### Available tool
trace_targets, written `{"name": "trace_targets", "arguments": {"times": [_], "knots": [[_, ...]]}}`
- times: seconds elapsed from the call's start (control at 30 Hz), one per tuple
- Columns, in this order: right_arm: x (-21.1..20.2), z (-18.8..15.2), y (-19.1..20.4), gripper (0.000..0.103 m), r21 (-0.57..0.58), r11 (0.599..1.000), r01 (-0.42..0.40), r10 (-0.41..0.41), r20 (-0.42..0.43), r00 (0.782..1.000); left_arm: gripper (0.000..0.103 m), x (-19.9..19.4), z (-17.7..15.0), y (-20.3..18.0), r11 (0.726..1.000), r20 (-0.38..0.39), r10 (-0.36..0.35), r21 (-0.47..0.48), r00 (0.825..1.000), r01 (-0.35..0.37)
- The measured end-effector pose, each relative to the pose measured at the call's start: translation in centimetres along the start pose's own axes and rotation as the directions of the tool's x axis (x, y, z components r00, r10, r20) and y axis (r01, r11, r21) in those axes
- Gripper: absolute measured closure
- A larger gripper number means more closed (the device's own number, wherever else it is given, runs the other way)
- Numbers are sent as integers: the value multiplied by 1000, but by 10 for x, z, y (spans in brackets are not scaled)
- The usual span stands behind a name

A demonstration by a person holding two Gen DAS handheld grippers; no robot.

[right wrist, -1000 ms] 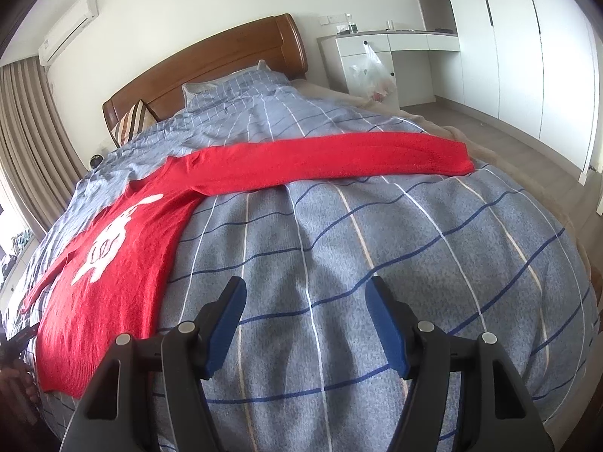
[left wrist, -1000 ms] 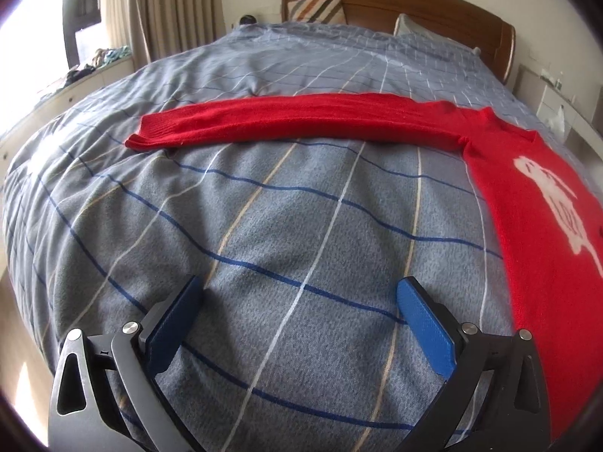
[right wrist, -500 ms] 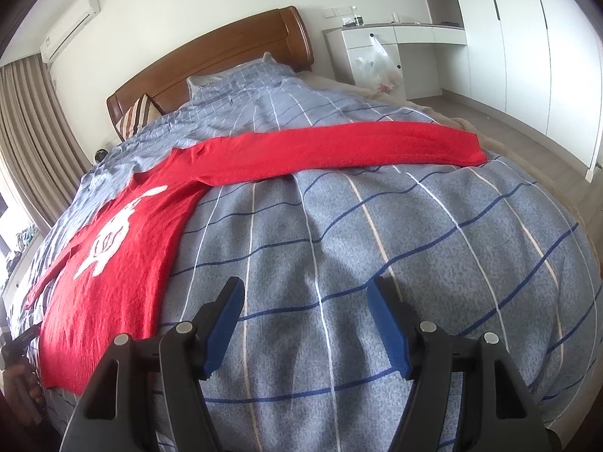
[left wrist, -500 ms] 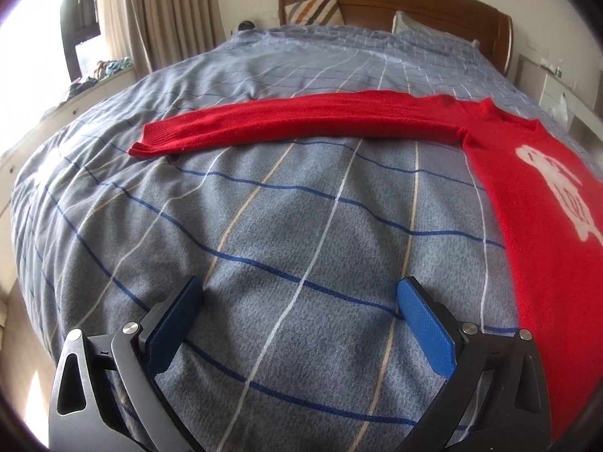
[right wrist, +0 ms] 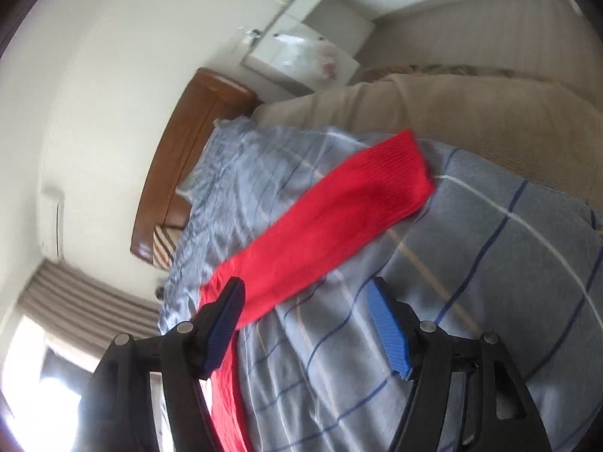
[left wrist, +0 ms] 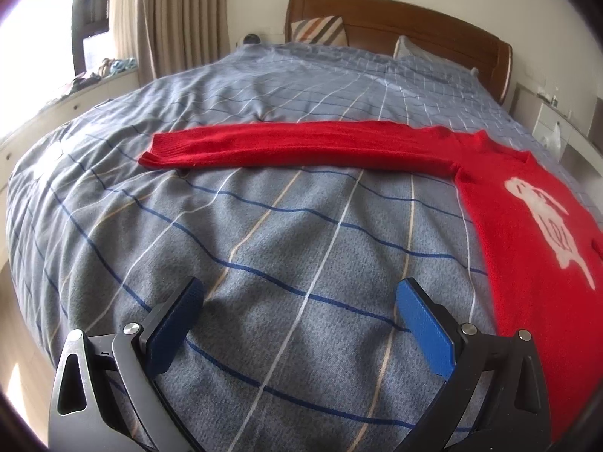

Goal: Fold small clothes

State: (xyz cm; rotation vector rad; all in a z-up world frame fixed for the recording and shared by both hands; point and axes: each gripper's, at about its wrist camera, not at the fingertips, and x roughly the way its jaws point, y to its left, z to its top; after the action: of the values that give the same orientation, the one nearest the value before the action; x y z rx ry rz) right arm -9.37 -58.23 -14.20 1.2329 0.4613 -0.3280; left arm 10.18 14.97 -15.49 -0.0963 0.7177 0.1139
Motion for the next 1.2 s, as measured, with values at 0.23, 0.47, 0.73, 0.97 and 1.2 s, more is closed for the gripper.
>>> {"name": "trace_targets", "arguments": {"times": [0.23,0.47,0.73,0.97,1.2], "knots": [[32,35,-7,49,60,996,64,-65,11,998,1,6,0,2,1000,-18,9,-12,1000,-9],[46,44,-9,66,65,992,105,-108,46,993,1,8,-3,-2,1000,-19,27,9,999,-27],[42,45,86,99,-205,970,134,-118,89,989,0,9,-5,-3,999,-20,34,10,999,-34],[92,-59,290,99,-585,800,-131,89,-99,991,0,10,-3,0,1000,-26,14,-5,1000,-14],[181,-237,373,96,-752,588,-297,21,-352,936,0,15,-2,0,1000,-24,10,7,1000,-10]]}}
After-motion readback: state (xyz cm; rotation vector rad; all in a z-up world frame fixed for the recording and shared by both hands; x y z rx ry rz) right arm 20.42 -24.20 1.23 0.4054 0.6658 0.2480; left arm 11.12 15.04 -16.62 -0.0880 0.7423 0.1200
